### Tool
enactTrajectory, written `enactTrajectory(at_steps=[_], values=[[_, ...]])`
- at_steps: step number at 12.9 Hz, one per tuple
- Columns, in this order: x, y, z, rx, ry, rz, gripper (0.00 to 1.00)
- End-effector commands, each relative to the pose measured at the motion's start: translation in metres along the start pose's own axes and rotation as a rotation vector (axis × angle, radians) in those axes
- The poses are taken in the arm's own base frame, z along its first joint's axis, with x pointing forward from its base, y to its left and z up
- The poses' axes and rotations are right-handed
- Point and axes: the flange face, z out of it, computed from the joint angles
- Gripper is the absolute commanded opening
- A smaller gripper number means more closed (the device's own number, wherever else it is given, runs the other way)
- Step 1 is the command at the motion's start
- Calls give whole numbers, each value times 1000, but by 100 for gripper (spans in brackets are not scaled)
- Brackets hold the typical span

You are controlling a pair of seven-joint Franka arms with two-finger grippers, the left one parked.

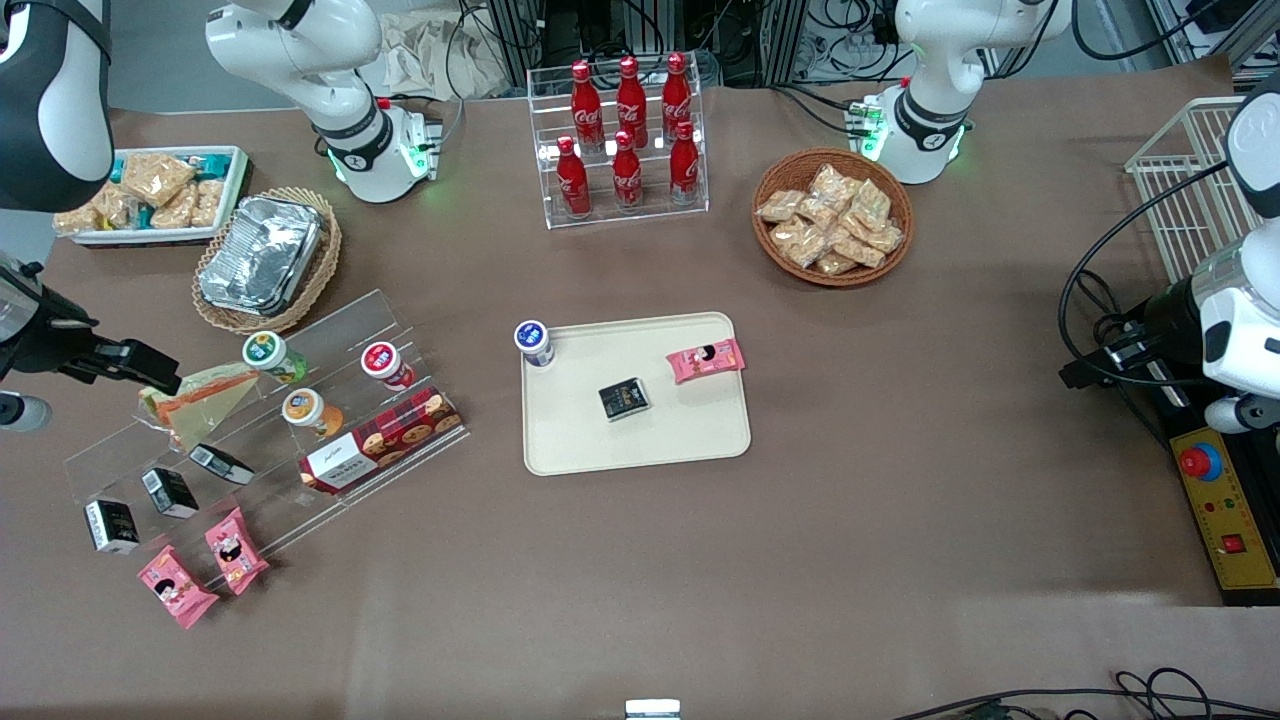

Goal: Place sandwich on tray
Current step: 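Move the right gripper down toward the wrapped sandwich on the acrylic rack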

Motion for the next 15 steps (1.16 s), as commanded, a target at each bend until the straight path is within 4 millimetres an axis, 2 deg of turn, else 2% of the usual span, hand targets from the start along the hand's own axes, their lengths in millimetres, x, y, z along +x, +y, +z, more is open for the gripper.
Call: enactTrajectory(at_steps=[1,2,5,6,9,11,12,14,15], values=[[3,9,0,-25,2,17,100],[4,15,1,-20,-1,48,100],[8,47,15,-29,-31,322,100],[11,65,20,-33,-37,371,100],[17,79,33,-41,-49,498,100],[22,79,51,-51,-65,528,100],[23,88,62,-53,-70,543,100],[22,92,85,-47,-60,547,100],[19,103,100,-44,-61,561,100]])
